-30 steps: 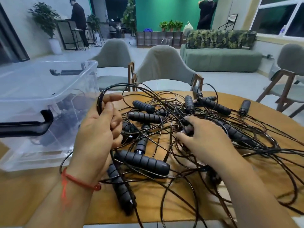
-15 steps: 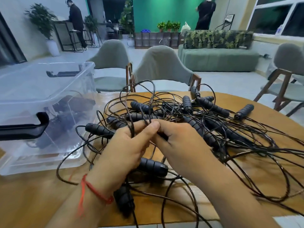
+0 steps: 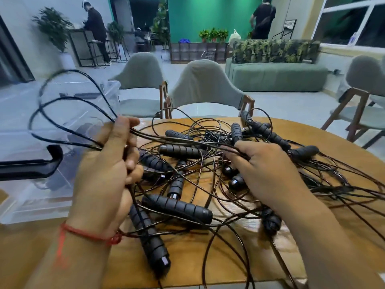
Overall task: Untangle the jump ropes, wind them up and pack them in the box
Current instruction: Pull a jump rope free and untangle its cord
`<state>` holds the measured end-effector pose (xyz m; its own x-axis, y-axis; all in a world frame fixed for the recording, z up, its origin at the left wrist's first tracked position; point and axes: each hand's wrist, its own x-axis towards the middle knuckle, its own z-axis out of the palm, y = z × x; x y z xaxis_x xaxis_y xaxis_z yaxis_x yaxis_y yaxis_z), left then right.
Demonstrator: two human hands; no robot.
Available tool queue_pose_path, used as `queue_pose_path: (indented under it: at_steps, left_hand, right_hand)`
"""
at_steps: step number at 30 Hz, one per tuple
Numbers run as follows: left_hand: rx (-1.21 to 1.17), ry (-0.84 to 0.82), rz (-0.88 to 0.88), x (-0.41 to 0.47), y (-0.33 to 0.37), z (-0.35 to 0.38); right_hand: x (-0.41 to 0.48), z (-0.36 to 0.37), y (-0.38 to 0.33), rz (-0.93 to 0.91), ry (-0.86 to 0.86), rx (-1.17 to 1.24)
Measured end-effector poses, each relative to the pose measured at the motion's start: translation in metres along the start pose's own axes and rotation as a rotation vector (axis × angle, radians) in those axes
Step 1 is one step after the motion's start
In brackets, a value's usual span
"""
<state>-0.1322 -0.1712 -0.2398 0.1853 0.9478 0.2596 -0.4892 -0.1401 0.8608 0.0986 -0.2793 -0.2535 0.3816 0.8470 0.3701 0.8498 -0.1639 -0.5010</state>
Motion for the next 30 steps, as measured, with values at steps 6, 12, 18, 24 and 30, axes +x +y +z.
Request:
queue_pose_path:
  at_steps: [6, 12, 18, 24, 30]
  left_hand:
    - [0.146, -0.127, -0.133, -0.012, -0.013, 0.012]
    - [0.067, -0.342, -0.221, -0.019, -0.017, 0.013]
    - [-0.037, -0.357, -0.376, -0.013, -0.017, 0.018]
    - [-0.056, -0.136, -0.270, 0.007, -0.009, -0.003]
    - [0.111, -0.038, -0.139, 0.007, -0.009, -0.004]
  right_hand:
    - [-0.004, 0.013, -0.018, -0.077, 0.001, -0.017]
    - [-0.009, 0.023, -0.034, -0.051, -0.017, -0.067]
    - [-0.008, 0.024, -0.037, -0.041, -0.039, -0.186]
    - [0.002, -0.016, -0.002, 0.144, 0.041, -0.178]
    - [0.002, -0.033, 0.007, 0.192, 0.073, -0.186]
